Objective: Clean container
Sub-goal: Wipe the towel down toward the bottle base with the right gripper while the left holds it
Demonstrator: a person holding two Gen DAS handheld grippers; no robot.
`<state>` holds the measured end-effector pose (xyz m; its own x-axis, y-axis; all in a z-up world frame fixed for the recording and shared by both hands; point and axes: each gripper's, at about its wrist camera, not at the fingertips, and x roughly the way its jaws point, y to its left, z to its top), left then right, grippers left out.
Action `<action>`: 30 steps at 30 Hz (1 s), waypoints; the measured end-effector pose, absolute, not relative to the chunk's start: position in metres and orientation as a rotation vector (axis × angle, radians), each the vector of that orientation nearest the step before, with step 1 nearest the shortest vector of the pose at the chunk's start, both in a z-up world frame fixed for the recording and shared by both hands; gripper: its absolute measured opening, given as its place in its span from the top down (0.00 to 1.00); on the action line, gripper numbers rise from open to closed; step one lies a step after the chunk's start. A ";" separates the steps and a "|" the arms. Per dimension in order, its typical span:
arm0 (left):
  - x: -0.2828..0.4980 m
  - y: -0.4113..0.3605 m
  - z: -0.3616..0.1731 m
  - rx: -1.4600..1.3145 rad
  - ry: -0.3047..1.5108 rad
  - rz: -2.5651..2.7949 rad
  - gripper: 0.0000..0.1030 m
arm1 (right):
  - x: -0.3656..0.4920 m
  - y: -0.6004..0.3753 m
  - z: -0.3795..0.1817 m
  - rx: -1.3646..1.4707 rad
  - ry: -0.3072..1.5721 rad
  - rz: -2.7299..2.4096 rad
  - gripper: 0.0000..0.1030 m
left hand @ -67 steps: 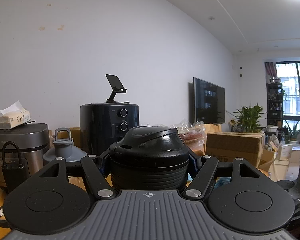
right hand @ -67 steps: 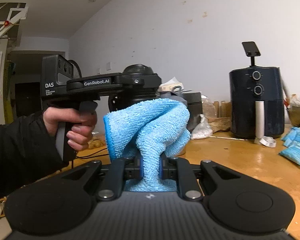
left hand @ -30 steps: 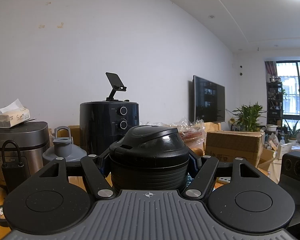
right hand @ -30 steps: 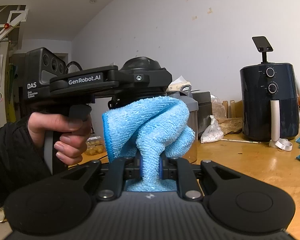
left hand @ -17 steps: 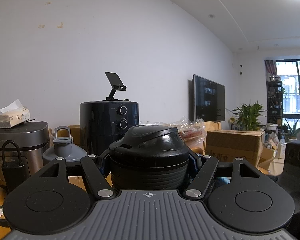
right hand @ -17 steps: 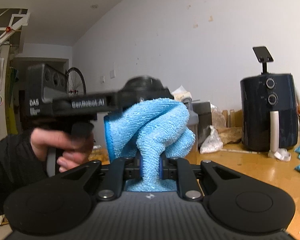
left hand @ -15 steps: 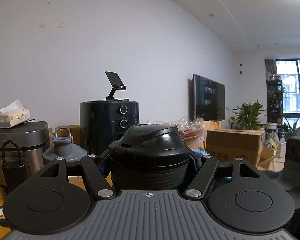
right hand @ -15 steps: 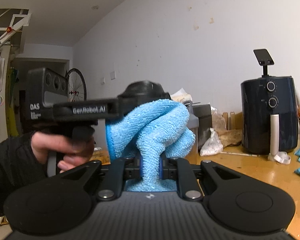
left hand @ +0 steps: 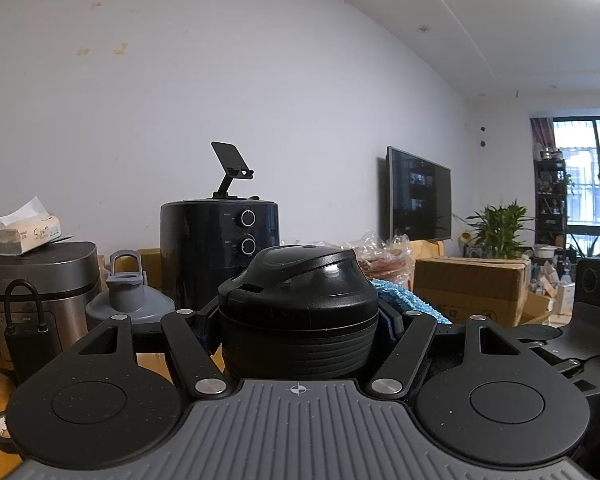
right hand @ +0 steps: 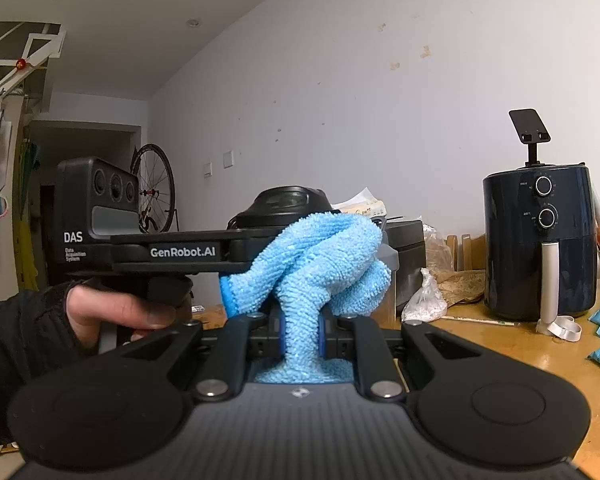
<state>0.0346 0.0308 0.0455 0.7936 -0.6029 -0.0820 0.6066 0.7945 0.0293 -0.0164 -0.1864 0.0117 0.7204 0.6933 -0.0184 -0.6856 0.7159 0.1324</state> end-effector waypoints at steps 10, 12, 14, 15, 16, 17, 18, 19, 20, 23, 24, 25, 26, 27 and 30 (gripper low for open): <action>0.036 0.031 0.046 0.058 0.072 -0.651 0.34 | -0.014 -0.186 -0.003 0.110 0.108 0.766 0.92; 0.036 0.031 0.046 0.058 0.072 -0.651 0.34 | -0.013 -0.185 -0.010 0.109 0.126 0.766 0.92; 0.036 0.031 0.045 0.057 0.071 -0.651 0.34 | -0.012 -0.184 -0.018 0.104 0.145 0.764 0.92; 0.036 0.031 0.045 0.057 0.070 -0.651 0.34 | -0.012 -0.183 -0.022 0.101 0.155 0.763 0.92; 0.036 0.031 0.045 0.057 0.070 -0.651 0.34 | -0.011 -0.182 -0.026 0.098 0.165 0.763 0.92; 0.036 0.031 0.045 0.057 0.070 -0.651 0.34 | -0.011 -0.182 -0.030 0.095 0.176 0.762 0.92; 0.036 0.031 0.044 0.058 0.071 -0.651 0.34 | -0.010 -0.181 -0.034 0.094 0.186 0.762 0.92; 0.036 0.032 0.043 0.058 0.071 -0.650 0.34 | -0.009 -0.181 -0.038 0.093 0.195 0.763 0.92; 0.036 0.032 0.042 0.058 0.071 -0.650 0.34 | -0.009 -0.181 -0.041 0.091 0.204 0.763 0.92; 0.037 0.032 0.042 0.057 0.070 -0.651 0.34 | -0.007 -0.179 -0.052 0.080 0.233 0.762 0.92; 0.037 0.032 0.042 0.057 0.070 -0.651 0.34 | -0.006 -0.178 -0.055 0.075 0.244 0.761 0.92; 0.037 0.032 0.042 0.057 0.070 -0.651 0.34 | -0.006 -0.178 -0.058 0.070 0.253 0.761 0.92; 0.037 0.032 0.042 0.057 0.070 -0.651 0.34 | -0.006 -0.177 -0.062 0.067 0.262 0.761 0.92; 0.037 0.032 0.042 0.057 0.070 -0.651 0.34 | -0.006 -0.177 -0.064 0.064 0.271 0.762 0.92; 0.037 0.032 0.042 0.057 0.069 -0.651 0.34 | -0.003 -0.176 -0.070 0.054 0.302 0.764 0.92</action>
